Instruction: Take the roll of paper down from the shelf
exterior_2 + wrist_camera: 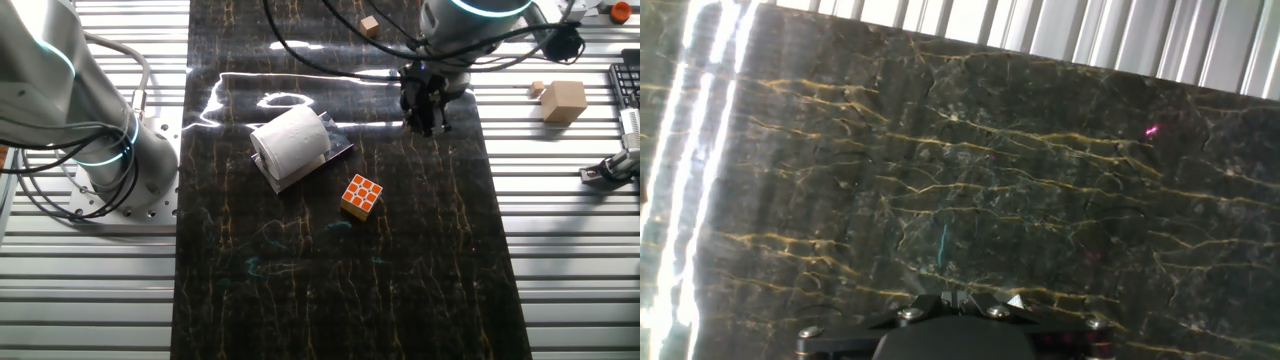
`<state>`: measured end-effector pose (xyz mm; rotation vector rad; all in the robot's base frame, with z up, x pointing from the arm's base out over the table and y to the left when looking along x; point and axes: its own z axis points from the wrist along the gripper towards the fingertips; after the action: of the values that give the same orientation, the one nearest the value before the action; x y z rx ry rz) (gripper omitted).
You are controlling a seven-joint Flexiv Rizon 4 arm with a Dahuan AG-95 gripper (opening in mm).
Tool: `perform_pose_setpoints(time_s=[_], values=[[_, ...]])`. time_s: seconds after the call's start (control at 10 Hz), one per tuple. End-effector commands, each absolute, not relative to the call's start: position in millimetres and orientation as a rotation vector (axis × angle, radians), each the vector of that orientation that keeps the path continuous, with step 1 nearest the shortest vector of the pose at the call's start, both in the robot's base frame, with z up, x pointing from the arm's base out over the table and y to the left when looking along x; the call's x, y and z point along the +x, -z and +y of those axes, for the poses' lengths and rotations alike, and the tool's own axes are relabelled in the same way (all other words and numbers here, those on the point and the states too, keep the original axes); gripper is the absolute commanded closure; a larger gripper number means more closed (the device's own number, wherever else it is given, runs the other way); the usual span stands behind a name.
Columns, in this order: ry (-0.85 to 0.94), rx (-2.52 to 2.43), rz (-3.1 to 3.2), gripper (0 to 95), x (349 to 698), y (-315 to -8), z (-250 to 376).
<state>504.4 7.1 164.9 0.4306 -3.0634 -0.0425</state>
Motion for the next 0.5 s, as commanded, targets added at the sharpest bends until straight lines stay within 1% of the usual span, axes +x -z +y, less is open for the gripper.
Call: perform_pose_setpoints(time_s=[0.1, 0.5], values=[[0.042, 0.45, -3.072, 95.0, 500.5, -166.4, 6.5], [0.061, 0.407, -3.065, 95.0, 498.2, -169.7, 8.2]])
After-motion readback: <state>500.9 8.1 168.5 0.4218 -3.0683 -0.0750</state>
